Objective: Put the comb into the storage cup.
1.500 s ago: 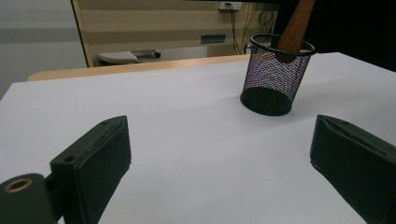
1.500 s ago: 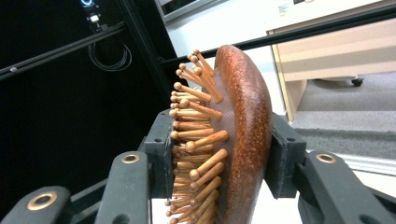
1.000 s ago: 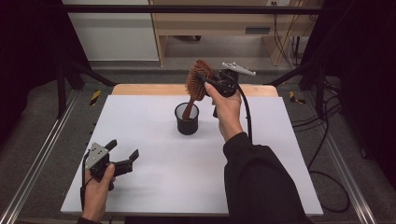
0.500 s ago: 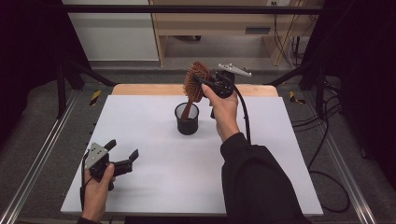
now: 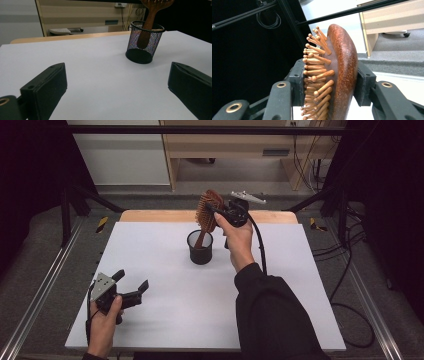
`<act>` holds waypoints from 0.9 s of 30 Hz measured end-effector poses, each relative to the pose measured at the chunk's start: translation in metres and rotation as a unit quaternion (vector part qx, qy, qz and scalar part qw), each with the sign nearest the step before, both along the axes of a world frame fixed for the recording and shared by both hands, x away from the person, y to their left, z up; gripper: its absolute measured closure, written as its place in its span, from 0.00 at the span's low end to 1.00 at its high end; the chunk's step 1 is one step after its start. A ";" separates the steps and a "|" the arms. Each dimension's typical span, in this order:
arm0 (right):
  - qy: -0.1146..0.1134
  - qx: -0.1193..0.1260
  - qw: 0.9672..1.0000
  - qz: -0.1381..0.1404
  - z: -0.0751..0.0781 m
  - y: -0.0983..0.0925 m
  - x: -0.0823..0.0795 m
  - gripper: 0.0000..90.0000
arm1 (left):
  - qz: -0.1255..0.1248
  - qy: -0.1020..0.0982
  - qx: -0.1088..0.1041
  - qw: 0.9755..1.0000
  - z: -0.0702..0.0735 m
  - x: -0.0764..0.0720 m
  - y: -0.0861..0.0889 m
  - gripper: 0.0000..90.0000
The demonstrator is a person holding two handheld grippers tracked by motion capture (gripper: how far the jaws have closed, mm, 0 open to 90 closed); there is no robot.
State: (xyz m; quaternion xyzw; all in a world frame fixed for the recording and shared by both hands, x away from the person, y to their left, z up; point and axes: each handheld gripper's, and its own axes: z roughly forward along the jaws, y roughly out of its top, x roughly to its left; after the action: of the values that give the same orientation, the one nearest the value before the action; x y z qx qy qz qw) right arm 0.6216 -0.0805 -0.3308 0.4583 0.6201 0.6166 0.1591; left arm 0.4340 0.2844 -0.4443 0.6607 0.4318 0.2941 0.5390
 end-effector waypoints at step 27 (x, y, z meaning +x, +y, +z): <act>0.019 0.004 1.000 0.001 -0.019 0.003 0.003 0.58 | -0.007 0.001 0.002 1.000 0.000 0.000 -0.002 0.03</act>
State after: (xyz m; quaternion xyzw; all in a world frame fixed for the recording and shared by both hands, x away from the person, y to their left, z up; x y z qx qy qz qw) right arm 0.6251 -0.0771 -0.3499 0.4696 0.6211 0.6104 0.1452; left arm 0.4339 0.2822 -0.4445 0.6650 0.4267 0.2907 0.5396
